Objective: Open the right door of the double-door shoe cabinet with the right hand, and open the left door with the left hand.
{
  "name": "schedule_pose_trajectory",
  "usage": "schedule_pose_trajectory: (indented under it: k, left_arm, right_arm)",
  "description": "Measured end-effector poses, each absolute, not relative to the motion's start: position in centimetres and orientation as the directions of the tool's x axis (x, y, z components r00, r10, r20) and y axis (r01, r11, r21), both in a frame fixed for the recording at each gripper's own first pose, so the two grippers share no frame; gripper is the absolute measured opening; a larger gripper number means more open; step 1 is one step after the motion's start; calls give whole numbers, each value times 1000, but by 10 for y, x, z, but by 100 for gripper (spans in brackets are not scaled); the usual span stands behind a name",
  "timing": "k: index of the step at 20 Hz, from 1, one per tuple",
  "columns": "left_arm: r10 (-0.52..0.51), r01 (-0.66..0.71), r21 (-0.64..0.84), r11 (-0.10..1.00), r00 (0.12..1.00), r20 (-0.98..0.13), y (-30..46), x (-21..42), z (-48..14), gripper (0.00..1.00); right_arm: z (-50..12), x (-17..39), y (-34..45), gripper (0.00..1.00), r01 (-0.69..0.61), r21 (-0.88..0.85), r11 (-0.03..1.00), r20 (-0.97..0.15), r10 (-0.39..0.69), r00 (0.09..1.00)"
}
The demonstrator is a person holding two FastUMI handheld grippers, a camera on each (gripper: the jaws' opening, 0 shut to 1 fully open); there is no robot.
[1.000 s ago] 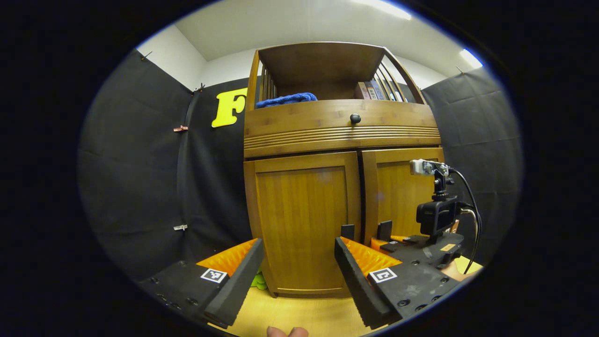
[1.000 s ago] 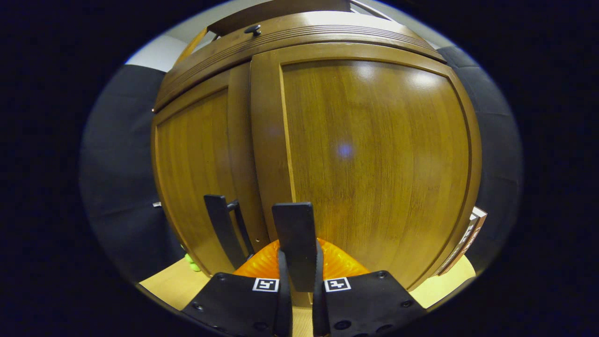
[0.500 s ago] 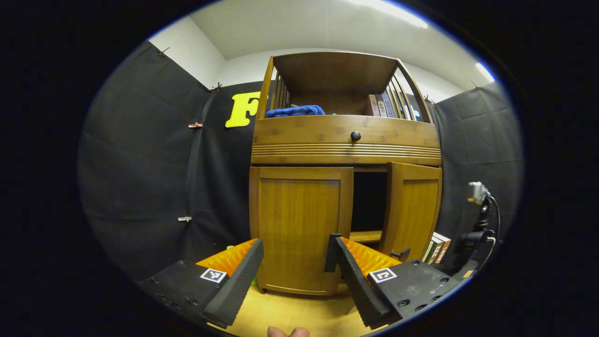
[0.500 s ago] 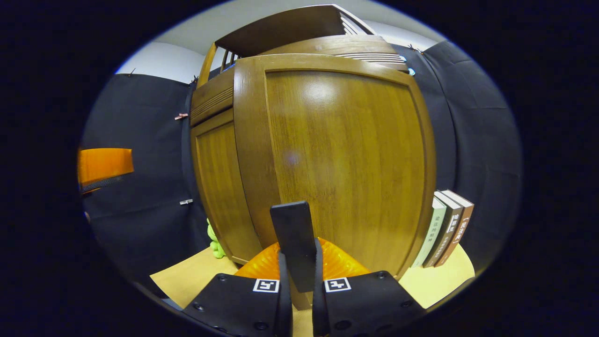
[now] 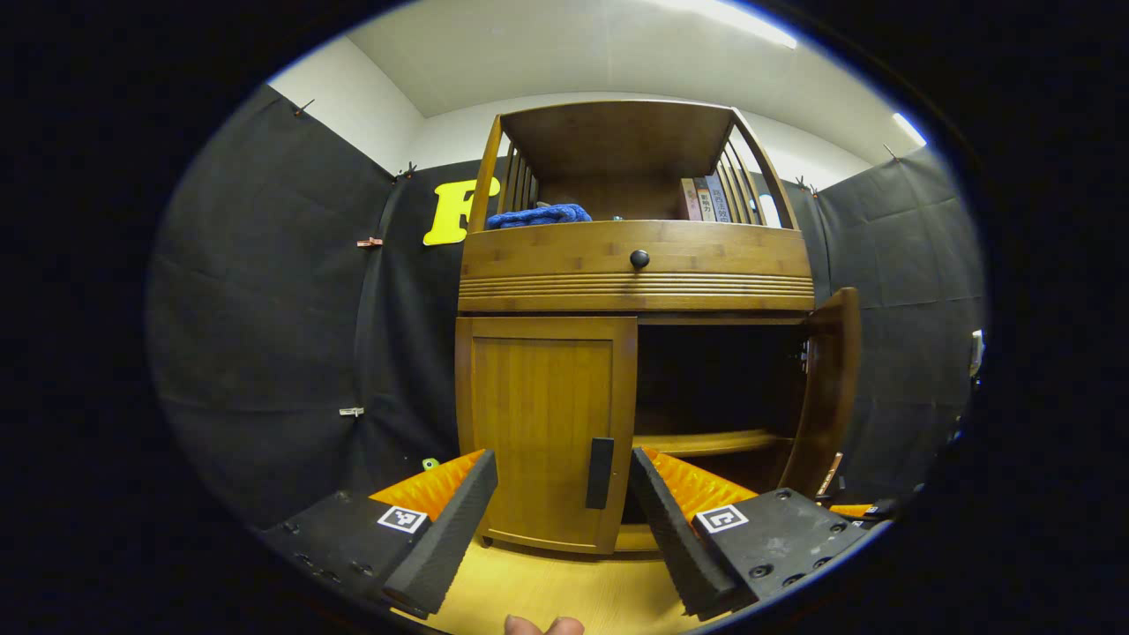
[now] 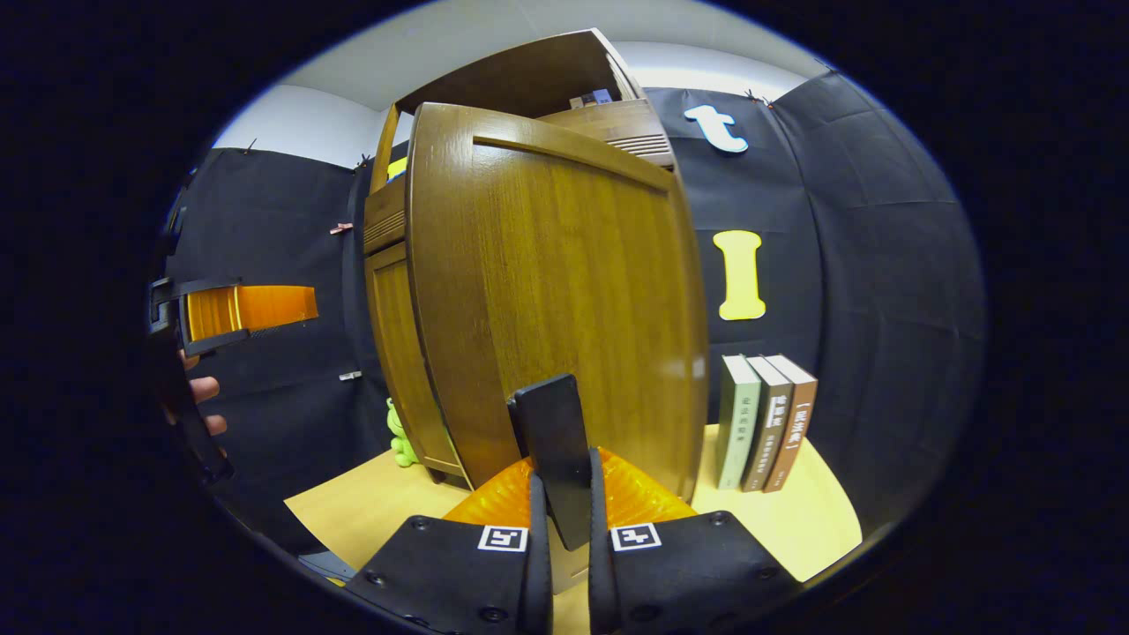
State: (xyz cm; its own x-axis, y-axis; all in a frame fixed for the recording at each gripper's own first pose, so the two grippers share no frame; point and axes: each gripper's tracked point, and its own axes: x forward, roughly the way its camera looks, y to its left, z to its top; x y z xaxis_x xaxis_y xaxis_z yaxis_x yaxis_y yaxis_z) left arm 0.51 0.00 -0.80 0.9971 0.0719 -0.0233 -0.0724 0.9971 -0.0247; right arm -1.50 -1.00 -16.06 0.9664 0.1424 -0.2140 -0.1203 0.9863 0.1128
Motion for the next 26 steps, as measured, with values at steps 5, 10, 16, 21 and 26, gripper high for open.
schedule_pose_trajectory:
  k: [5,10,16,21,26]
  left_arm:
    - [45,-45,-28,999,999,-11,-12,7,-4,97]
    - [21,-21,-35,999,1000,6,-22,11,2,95]
    - [-20,20,-32,999,1000,3,-33,13,2,93]
    - [-58,58,-20,998,998,-8,-38,13,-2,93]
    - [-87,87,-24,996,996,-11,-39,18,-5,93]
  right_arm:
    - [-153,-30,-75,19,-38,82,996,-215,55,975]
    - [-132,-32,-129,13,25,94,995,-185,-8,983]
    - [-121,-42,-153,13,58,84,995,-187,-41,982]
    - [-93,-63,-173,48,138,0,990,-146,-136,980]
    - [-59,-90,-173,98,212,20,977,-95,-210,973]
